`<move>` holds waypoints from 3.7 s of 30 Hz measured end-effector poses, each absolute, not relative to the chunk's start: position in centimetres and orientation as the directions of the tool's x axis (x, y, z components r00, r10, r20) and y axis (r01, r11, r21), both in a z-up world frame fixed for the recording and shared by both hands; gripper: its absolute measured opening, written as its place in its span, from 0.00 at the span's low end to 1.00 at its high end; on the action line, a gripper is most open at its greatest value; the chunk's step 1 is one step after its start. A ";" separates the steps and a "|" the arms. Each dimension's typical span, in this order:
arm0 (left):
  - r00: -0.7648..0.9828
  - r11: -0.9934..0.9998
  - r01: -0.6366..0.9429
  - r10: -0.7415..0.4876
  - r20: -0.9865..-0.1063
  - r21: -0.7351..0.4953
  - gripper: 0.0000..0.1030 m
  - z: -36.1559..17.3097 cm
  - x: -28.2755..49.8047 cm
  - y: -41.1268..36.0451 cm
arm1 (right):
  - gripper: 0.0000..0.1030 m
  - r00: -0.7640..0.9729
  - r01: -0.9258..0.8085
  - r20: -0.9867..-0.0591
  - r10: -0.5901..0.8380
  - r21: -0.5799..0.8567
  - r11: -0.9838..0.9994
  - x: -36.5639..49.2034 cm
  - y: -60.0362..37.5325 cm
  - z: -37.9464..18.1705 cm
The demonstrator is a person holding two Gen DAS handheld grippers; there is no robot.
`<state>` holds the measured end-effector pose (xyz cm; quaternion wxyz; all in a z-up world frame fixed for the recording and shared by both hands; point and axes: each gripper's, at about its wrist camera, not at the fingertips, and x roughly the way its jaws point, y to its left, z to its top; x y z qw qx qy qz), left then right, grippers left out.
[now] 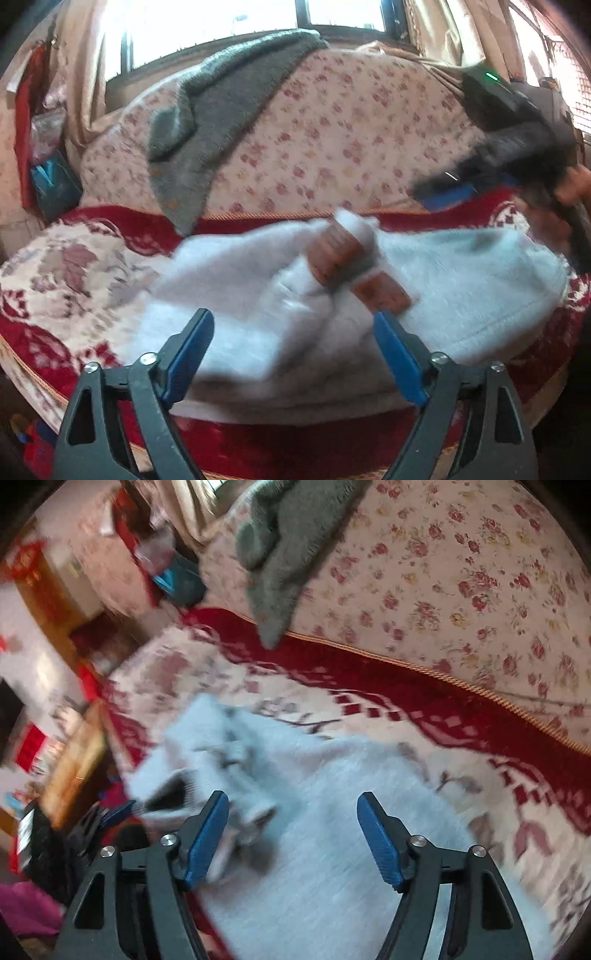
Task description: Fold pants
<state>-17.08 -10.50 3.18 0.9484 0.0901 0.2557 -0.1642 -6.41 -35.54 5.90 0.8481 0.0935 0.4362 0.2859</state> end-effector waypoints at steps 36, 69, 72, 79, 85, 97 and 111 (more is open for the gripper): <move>0.673 0.853 0.522 -0.423 -0.606 -0.015 0.87 -2.7 -14.0 -15.9 | 0.88 0.443 -0.480 -0.842 0.307 0.066 0.875 0.3 -26.4 0.2; 0.627 0.895 0.406 -0.418 -0.657 -0.183 0.88 -1.0 -10.5 -14.0 | 0.92 0.612 -0.048 -0.727 0.311 0.358 0.933 -20.5 -47.1 5.6; 0.654 0.905 0.395 -0.398 -0.643 -0.159 0.88 -0.2 -11.3 -14.6 | 0.92 0.613 0.032 -0.743 0.268 0.363 0.931 -22.9 -49.7 4.7; 0.656 0.862 0.495 -0.451 -0.605 -0.106 0.89 2.7 -14.1 -18.7 | 0.96 0.640 0.224 -0.692 0.333 0.583 0.781 -27.5 -56.2 1.3; 0.564 0.800 0.577 -0.536 -0.628 -0.164 0.93 3.0 -14.4 -23.3 | 0.98 0.653 0.285 -0.651 0.387 0.685 0.671 -27.5 -57.0 -1.6; 0.333 0.663 0.715 -0.600 -0.727 -0.220 0.93 1.8 -10.0 -33.2 | 0.98 0.669 0.237 -0.561 0.488 0.783 0.574 -25.3 -55.6 -5.7; 0.120 0.515 0.830 -0.537 -0.835 -0.212 0.94 -1.3 -3.9 -43.2 | 0.96 0.718 0.122 -0.466 0.517 0.816 0.565 -24.1 -55.3 -5.7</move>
